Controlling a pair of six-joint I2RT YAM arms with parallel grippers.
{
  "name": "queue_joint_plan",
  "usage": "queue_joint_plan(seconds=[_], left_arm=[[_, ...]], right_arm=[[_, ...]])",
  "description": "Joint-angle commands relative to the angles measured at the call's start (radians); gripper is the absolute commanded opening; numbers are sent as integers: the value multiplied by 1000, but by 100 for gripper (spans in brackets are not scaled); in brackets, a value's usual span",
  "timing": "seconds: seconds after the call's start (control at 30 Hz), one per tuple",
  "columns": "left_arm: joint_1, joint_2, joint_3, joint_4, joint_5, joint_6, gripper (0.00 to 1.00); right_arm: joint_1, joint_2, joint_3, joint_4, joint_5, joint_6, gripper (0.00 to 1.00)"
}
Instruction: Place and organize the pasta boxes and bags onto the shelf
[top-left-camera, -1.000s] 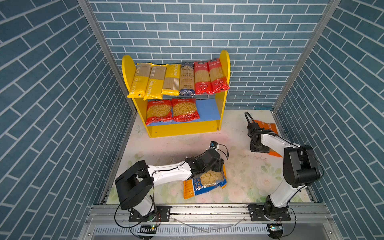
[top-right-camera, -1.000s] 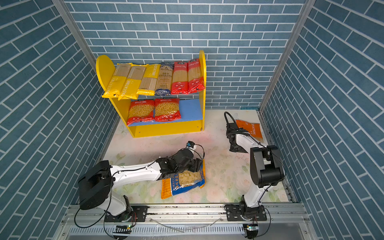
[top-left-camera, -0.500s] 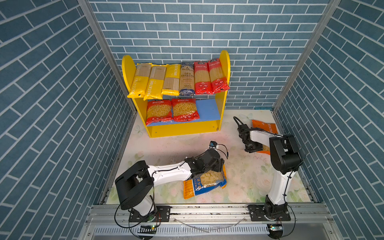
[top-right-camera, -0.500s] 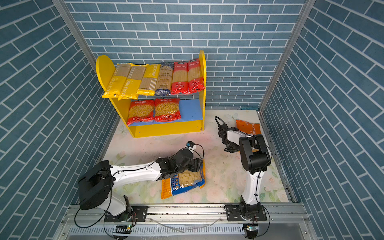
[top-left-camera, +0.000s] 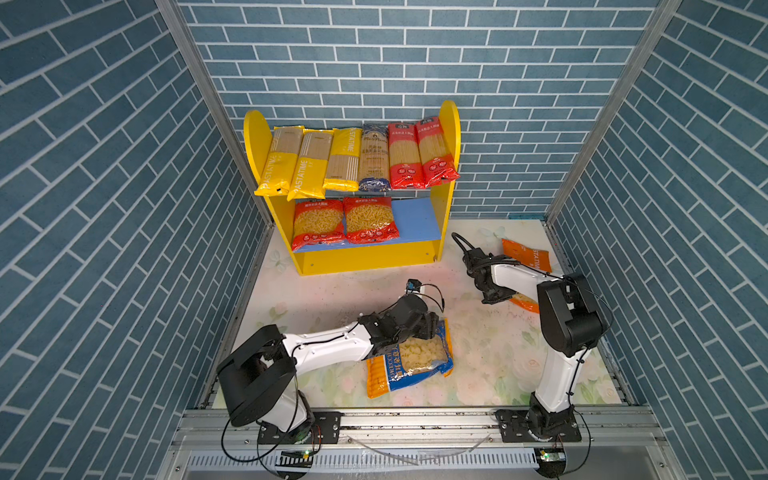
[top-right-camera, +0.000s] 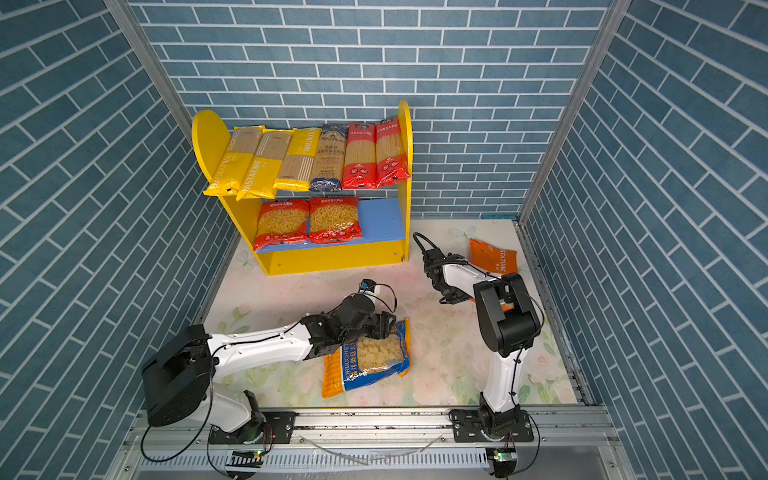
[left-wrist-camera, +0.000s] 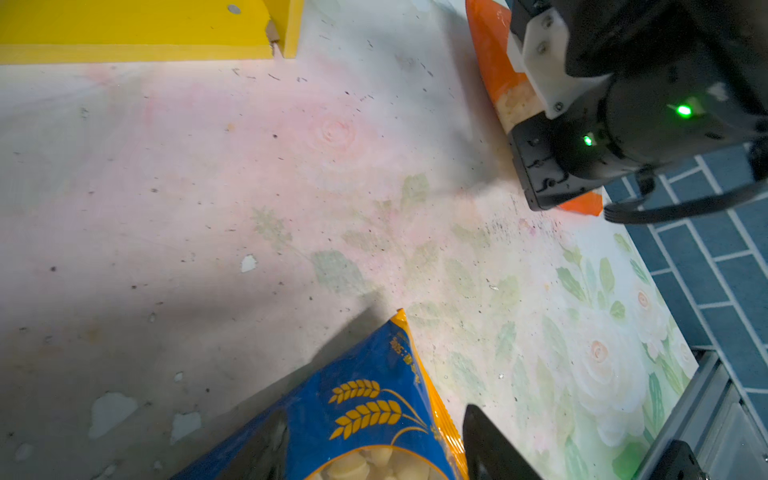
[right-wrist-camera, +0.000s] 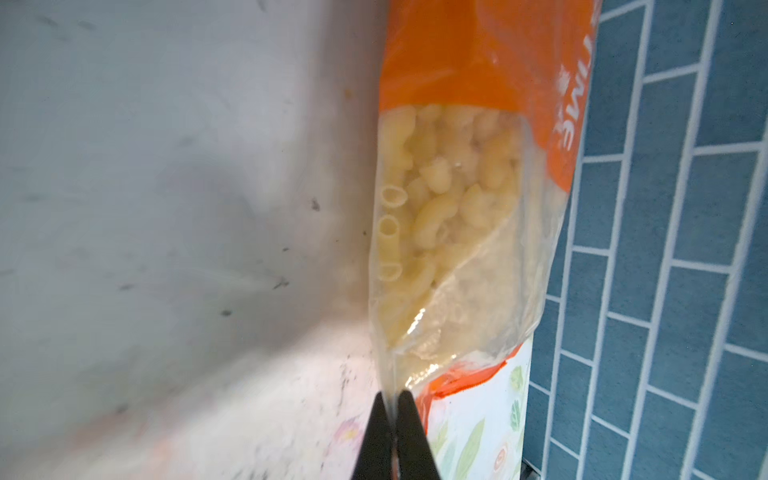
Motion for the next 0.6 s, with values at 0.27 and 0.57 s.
queue_joint_plan(seconds=[0.27,0.57], left_arm=[[134,-83,-73,-31,58,-55,69],[266,-58,-98,-10,243,-126,71]], right_arm=[[347,-252,-69,40,-517,276,0],[445,-298,-39,202,-858,279,4]])
